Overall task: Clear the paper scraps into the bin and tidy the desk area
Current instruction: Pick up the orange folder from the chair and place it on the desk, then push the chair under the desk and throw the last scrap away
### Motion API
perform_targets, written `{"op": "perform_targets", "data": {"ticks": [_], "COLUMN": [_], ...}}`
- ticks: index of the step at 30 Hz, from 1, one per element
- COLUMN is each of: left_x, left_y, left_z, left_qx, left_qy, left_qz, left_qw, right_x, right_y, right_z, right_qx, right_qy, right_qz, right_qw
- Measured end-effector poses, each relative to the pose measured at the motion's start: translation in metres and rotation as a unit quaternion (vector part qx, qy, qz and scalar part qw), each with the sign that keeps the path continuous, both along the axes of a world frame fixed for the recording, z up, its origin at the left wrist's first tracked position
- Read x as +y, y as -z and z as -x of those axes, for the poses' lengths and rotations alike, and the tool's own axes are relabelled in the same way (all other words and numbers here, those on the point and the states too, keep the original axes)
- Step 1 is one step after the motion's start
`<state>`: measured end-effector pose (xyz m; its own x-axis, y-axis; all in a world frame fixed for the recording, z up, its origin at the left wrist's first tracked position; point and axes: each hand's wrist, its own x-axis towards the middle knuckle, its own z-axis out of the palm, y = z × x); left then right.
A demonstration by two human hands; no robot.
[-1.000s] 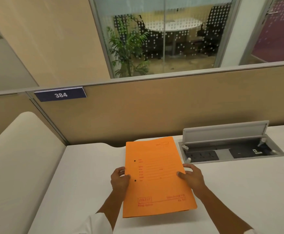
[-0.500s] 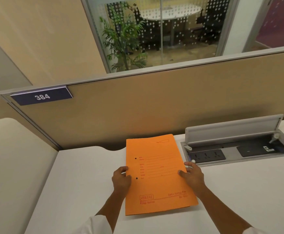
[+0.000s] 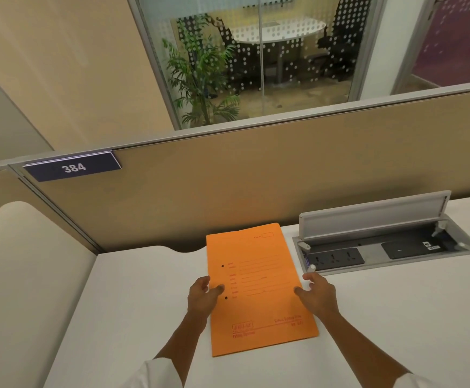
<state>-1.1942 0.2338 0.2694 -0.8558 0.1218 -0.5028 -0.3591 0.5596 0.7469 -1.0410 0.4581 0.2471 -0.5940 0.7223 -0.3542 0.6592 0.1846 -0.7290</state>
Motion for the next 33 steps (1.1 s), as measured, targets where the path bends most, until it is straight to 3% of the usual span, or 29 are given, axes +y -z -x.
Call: {"op": "perform_targets", "data": {"ticks": [10, 18, 26, 33], "left_x": [0.003, -0.012, 0.028, 0.064], "left_y": [-0.06, -0.125, -0.177, -0.158], "left_z": [-0.043, -0.111, -0.182, -0.302], "left_qx": [0.071, 0.147, 0.206, 0.194], "left_qy": [0.062, 0.135, 0.231, 0.387], "left_qz": [-0.027, -0.041, -0.088, -0.107], "left_qw": [0.995, 0.979, 0.947, 0.895], "right_x": [0.002, -0.006, 0.004, -0.017], "right_y": [-0.044, -0.105, -0.162, -0.165], "right_z": [-0.044, -0.114, -0.211, -0.374], "right_qx": [-0.081, -0.095, -0.087, -0.127], "right_qy": [-0.187, -0.25, -0.21, -0.087], "right_qz": [-0.164, -0.236, -0.253, -0.235], "right_qw": [0.965, 0.934, 0.94, 0.96]}}
